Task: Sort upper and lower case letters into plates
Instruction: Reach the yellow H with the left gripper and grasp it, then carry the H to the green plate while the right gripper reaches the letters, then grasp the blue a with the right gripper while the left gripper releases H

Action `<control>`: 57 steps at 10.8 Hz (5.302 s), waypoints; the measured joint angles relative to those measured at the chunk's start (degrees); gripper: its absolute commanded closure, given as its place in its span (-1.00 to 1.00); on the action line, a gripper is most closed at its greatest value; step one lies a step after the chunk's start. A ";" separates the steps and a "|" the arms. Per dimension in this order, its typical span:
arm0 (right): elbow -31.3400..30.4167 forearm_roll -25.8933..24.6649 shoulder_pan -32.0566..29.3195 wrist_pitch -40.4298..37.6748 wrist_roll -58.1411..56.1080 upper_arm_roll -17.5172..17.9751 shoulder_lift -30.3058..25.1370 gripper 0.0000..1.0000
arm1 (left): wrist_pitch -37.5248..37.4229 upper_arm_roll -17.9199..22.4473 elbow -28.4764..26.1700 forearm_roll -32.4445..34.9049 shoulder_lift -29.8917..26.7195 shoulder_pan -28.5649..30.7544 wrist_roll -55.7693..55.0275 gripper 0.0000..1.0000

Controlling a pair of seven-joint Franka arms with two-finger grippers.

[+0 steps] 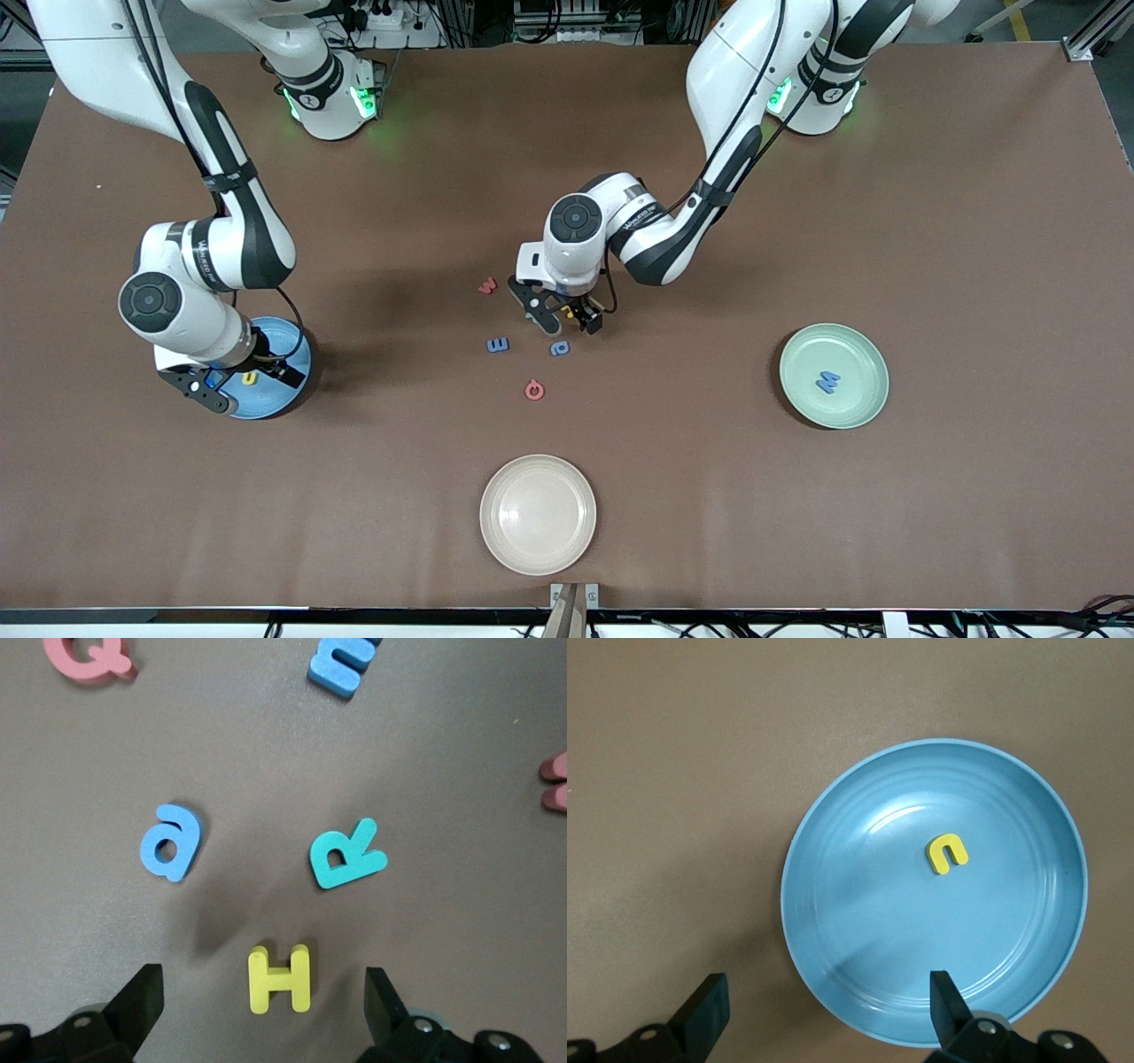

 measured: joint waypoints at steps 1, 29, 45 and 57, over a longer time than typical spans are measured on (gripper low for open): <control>0.00 0.00 0.10 0.00 0.00 0.03 0.00 -1.00 | 0.00 0.01 0.33 0.00 0.62 0.00 0.02 -1.00; 16.28 0.18 29.49 -0.78 53.91 1.25 11.52 -1.00 | -22.34 1.63 0.58 -0.03 -9.58 35.41 11.99 0.75; 35.20 8.29 37.45 -1.79 77.91 1.12 27.63 -1.00 | -21.97 2.00 2.94 -1.23 -11.62 35.61 17.90 -1.00; 35.06 8.29 38.36 -2.21 77.88 1.09 28.47 0.67 | -23.41 1.95 2.84 -9.95 -16.27 25.65 2.91 -1.00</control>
